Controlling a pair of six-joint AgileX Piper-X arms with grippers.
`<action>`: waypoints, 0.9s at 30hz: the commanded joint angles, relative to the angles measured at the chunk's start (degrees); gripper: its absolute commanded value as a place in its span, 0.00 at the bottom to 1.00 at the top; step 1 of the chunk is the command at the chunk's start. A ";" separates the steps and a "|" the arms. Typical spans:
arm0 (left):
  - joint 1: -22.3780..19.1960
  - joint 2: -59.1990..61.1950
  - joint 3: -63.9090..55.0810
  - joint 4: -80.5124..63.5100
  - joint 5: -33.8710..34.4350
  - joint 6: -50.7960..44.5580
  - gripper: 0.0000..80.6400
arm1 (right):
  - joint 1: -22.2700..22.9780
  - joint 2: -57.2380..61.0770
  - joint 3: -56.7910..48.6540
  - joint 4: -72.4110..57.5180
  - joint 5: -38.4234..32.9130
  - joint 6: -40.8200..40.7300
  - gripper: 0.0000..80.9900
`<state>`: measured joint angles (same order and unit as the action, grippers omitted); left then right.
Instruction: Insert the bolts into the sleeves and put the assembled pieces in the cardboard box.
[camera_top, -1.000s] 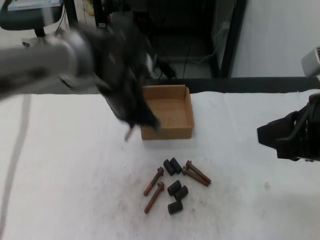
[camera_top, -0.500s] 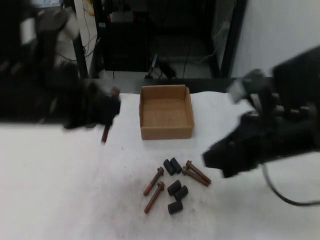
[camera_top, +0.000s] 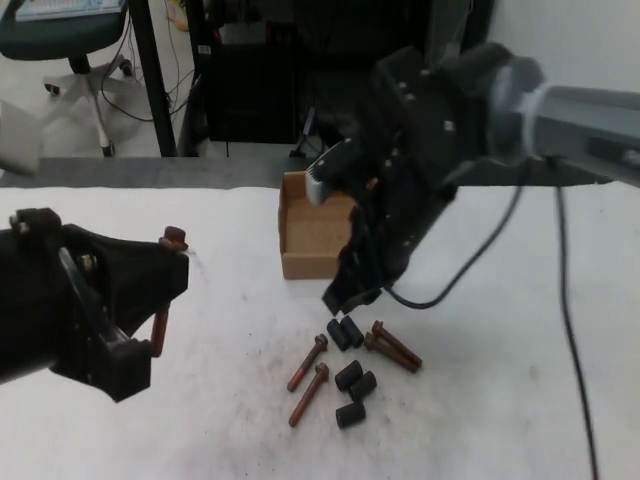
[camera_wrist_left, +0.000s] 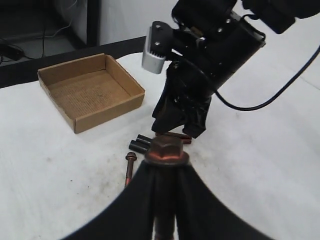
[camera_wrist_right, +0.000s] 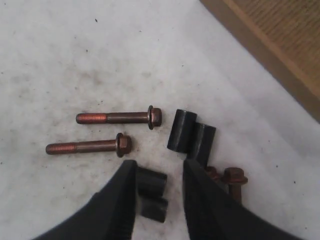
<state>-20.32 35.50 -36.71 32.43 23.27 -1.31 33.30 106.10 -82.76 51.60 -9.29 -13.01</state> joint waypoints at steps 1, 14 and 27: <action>0.13 -0.33 0.04 0.85 -0.45 -0.43 0.00 | 0.87 2.77 -2.84 2.22 1.82 1.09 0.37; 0.13 -0.33 0.10 2.71 -0.45 -0.24 0.00 | 3.86 9.35 -2.81 2.16 2.11 3.16 0.37; 0.13 -0.33 0.10 2.91 -0.45 -0.24 0.00 | 3.86 9.65 -2.81 -0.99 8.15 -2.53 0.37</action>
<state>-20.32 35.53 -36.71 35.98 22.93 -1.31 37.12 116.05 -85.04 51.24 -1.29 -15.02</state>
